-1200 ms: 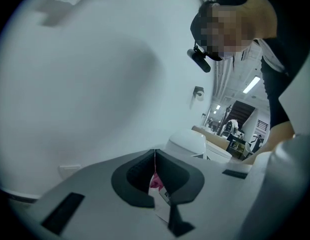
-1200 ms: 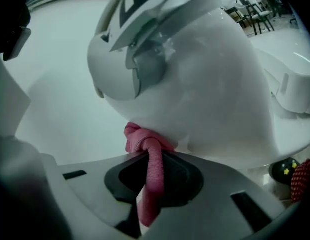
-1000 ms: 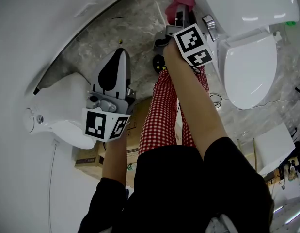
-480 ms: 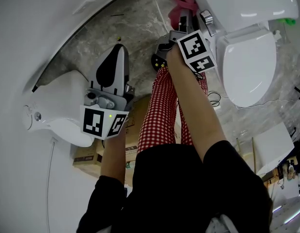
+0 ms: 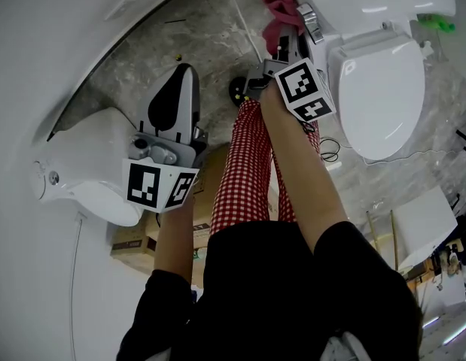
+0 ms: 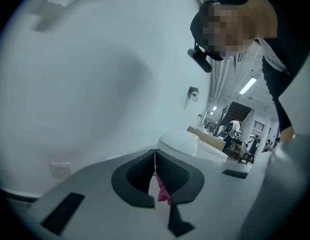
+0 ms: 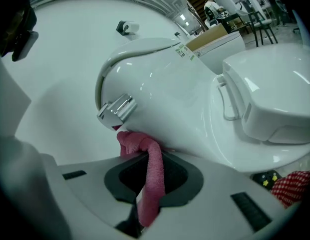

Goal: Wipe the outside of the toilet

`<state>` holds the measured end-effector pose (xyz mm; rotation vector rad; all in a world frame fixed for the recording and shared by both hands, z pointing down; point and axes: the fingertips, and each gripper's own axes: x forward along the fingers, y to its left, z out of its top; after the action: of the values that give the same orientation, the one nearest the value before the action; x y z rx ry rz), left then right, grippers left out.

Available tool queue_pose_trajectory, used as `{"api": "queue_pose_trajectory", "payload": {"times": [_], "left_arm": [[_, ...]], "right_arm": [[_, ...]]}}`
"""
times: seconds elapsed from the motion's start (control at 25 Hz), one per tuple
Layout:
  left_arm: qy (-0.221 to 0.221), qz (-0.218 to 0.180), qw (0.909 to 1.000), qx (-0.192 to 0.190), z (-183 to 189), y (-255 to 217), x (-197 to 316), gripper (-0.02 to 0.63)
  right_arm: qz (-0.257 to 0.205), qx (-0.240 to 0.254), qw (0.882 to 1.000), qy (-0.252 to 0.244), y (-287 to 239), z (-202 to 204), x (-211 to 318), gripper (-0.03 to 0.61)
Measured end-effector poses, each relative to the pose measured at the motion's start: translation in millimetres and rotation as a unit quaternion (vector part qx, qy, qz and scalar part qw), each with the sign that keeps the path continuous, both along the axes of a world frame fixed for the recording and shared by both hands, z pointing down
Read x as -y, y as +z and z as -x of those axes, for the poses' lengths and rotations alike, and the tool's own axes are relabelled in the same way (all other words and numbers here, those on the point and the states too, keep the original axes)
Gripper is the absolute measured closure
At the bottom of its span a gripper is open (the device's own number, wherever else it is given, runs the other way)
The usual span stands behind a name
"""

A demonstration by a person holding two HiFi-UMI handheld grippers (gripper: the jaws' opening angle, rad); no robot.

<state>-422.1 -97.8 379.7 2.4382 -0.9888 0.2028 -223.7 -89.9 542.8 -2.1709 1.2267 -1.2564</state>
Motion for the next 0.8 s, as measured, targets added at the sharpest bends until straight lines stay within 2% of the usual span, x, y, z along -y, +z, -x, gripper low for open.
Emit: {"api": "queue_pose_trajectory", "payload": {"times": [0.28, 0.52, 0.68, 0.8], "left_arm": [[-0.004, 0.003, 0.9999, -0.01, -6.8, -3.5, -9.0, 0.603], [-0.009, -0.004, 0.9999, -0.005, -7.1, -6.3, -13.7, 0.603], [0.012, -0.016, 0.9995, 0.023, -13.2, -7.0, -20.6, 0.603], [0.019, -0.026, 0.9995, 0.004, -17.3, -14.0, -22.0, 0.603]], "right_arm": [[0.008, -0.021, 0.999, -0.024, -4.6, -10.3, -26.3, 0.523], [0.014, -0.024, 0.999, -0.022, -6.8, -17.1, -46.4, 0.523], [0.022, -0.012, 1.0, -0.007, -8.0, -19.0, -63.5, 0.523], [0.028, -0.01, 1.0, -0.009, -8.2, -17.5, -75.4, 0.523]]}}
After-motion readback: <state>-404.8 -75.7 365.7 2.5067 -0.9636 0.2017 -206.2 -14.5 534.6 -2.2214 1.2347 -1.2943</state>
